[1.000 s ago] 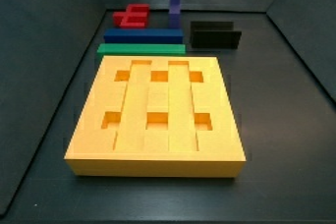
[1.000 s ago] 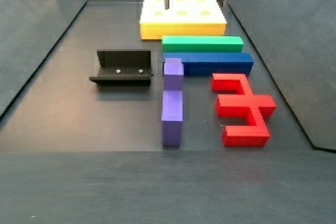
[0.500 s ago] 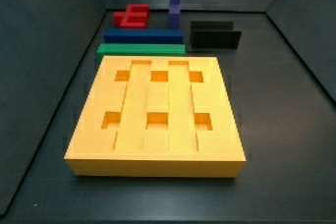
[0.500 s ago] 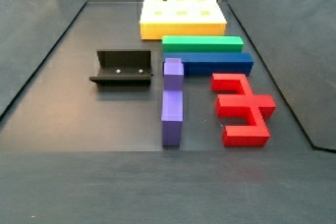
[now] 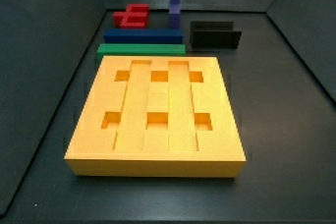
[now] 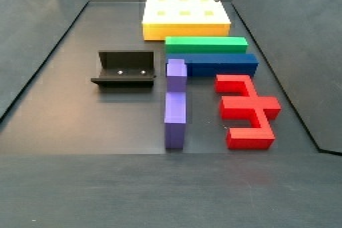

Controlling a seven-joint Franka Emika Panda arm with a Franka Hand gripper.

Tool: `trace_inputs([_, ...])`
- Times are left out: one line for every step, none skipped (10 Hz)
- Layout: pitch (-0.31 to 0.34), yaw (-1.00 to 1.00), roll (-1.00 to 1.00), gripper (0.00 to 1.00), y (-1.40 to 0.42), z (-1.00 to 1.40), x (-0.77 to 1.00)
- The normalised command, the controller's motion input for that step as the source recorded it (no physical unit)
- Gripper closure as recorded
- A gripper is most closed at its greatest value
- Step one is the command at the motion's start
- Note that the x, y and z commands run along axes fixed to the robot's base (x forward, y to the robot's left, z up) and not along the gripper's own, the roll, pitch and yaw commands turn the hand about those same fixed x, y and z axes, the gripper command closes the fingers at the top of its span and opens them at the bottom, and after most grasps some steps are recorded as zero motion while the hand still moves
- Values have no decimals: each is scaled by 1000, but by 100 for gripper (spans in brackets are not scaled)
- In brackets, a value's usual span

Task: Pick up the green object. Move up. Move to above the board. Insert the green object.
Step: Pick up the green object.

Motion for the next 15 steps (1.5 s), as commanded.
trace_inputs([21,-920,20,0,-229,-17,0])
trace_inputs([13,-949,0,0,-183,0,0])
trace_inputs([27,-963,0,0,-140,0,0])
trace_inputs([23,-974,0,0,-114,0,0])
trace_inputs([24,-991,-10,0,-71,0,0])
trace_inputs([0,-991,-17,0,0,0,0])
trace_inputs([0,-954,-103,0,0,-77,0])
trace_inputs([0,-1000,-91,0,0,-86,0])
trace_inputs([-41,-994,-123,0,-34,-94,0])
trace_inputs([-123,-931,-99,0,-137,-183,0])
trace_inputs([-61,-894,-47,0,-209,-211,0])
trace_inputs([-1,-917,-24,0,-217,-183,0])
trace_inputs([-4,-937,0,0,-223,-200,0])
trace_inputs([0,-943,0,0,-223,-194,0])
trace_inputs([27,-883,0,0,-189,-206,0])
